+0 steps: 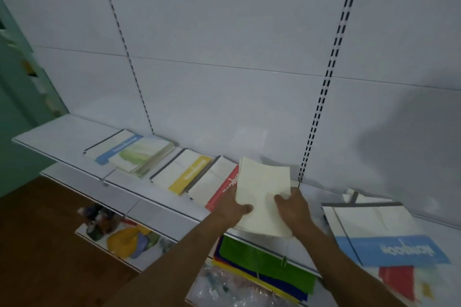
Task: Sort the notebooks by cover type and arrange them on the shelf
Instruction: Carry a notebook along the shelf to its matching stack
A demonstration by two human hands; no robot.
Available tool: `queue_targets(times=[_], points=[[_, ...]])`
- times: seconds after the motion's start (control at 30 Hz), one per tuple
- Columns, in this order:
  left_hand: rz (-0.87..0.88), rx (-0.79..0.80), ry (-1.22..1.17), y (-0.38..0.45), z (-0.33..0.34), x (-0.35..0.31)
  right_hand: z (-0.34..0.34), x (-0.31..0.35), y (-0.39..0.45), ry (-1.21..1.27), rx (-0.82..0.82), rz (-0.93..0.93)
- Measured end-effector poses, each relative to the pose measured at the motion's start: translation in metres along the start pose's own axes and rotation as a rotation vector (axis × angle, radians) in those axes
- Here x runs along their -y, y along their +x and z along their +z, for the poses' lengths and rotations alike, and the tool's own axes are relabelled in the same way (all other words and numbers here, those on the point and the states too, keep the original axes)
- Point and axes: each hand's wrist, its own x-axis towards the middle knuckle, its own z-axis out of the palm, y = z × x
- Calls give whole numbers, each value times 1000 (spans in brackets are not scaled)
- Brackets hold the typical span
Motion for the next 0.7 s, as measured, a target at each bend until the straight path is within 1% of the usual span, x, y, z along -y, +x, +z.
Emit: queue_targets(times=[0.13,0.23,0.33,0.43,0.5,0.57,0.67,0.7], points=[[57,15,167,30,-14,11,20,2,6,-66,-41,44],[144,49,264,51,-19,16,30,2,11,-107,-63,98],[205,65,355,69,-18,21,39,1,12,-217,-71,144],[243,59,537,78,-17,26,47,-5,12,-281,-59,184],[249,24,702,81,-16,28,48,-8,12,-292,-67,197],[262,-26,811,81,-13,26,46,-8,12,-309,-98,189],[361,-118,839,79,2,8,30,-3,10,-259,-203,107],[395,-119,816,77,11,-1,21,-1,8,-244,-236,77]])
